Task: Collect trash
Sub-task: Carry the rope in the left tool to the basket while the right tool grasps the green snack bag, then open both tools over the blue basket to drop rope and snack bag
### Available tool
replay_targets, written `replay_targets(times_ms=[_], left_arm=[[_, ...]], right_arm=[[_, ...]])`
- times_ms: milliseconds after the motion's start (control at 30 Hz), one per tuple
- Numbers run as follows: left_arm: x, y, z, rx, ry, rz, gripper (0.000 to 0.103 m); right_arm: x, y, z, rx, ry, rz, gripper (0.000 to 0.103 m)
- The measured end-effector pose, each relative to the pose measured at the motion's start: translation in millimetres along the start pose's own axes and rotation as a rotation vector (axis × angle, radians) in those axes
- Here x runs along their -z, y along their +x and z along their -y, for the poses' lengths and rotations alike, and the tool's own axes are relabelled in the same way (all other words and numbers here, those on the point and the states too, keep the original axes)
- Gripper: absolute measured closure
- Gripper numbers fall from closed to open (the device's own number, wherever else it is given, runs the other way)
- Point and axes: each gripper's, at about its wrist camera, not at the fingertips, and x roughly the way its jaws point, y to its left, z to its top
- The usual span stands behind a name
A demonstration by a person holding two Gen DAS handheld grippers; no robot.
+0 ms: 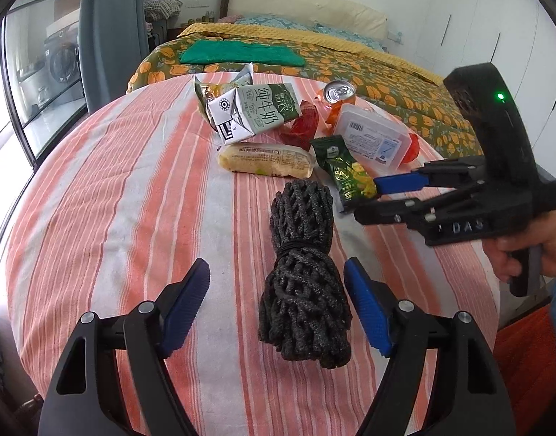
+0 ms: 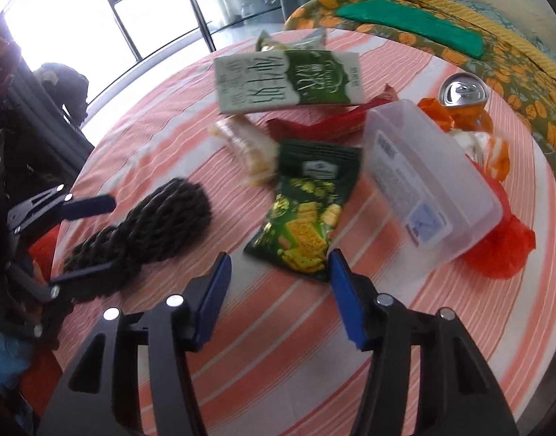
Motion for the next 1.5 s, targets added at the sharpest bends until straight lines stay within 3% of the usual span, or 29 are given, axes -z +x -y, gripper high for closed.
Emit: replay_targets(times_ms=[67, 233, 267, 333, 567, 800, 967, 1200, 1333, 1500], left_arm=[[-4, 4, 4, 0.016, 0.011, -0.008, 0.027], [-8, 10, 12, 0.017, 0.041, -0.012, 0.041], [-7, 12, 11, 0.017, 0.033, -0.022, 0.044], [-5, 16, 8, 0.008, 0.029, -0.038, 0.066], [-4, 4, -4, 0.043, -0.051, 0.005, 0.073], [7, -7, 11, 0.106, -0.109, 0.013, 0.073], [1, -16, 67, 0.178, -0.058, 0.027, 0.074], [-12, -11, 194, 0.356, 0.078, -0.022, 0.073], [-8, 13, 268, 0.431, 0.162, -0.095, 0.073], [8, 65, 341, 0.435, 0.213, -0.187, 0.073]], right_arm=[[-2, 0, -4, 0.037, 0.014, -0.012, 0.036], [-20, 12, 11, 0.089, 0.171, 0.007, 0.036], [-21, 15, 13, 0.085, 0.199, 0.006, 0.039], [-22, 17, 14, 0.122, 0.207, 0.006, 0.065], [2, -18, 16, 0.106, 0.204, 0.056, 0.068], [81, -74, 44, 0.064, 0.28, 0.113, 0.068], [147, -117, 92, 0.113, 0.399, 0.146, 0.068], [237, -158, 182, 0.303, 0.546, 0.114, 0.068], [276, -163, 215, 0.361, 0.601, 0.082, 0.068], [316, -163, 247, 0.371, 0.701, 0.082, 0.068]])
